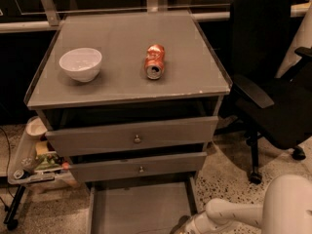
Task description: Open bottom drawer
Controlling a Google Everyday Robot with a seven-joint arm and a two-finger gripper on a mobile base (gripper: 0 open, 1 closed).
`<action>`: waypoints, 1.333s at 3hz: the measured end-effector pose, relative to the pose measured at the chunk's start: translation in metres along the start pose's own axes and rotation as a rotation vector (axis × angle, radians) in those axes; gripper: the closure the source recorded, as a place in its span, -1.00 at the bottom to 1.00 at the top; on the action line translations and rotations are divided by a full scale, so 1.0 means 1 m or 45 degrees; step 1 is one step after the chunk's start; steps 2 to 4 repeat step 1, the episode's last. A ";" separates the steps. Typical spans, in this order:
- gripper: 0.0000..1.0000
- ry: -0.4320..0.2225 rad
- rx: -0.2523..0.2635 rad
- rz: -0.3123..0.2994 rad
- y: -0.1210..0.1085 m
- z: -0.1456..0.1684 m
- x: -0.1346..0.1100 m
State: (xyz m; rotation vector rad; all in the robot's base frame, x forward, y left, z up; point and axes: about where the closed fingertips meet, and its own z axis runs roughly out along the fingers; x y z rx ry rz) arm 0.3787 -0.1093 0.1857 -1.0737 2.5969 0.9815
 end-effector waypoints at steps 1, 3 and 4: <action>1.00 0.000 0.000 0.000 0.000 0.000 0.000; 1.00 0.000 0.000 0.000 0.000 0.000 0.000; 1.00 0.000 0.000 0.000 0.000 0.000 0.000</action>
Offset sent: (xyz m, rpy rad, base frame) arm 0.0000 0.0000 0.0000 0.0000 0.0000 0.0000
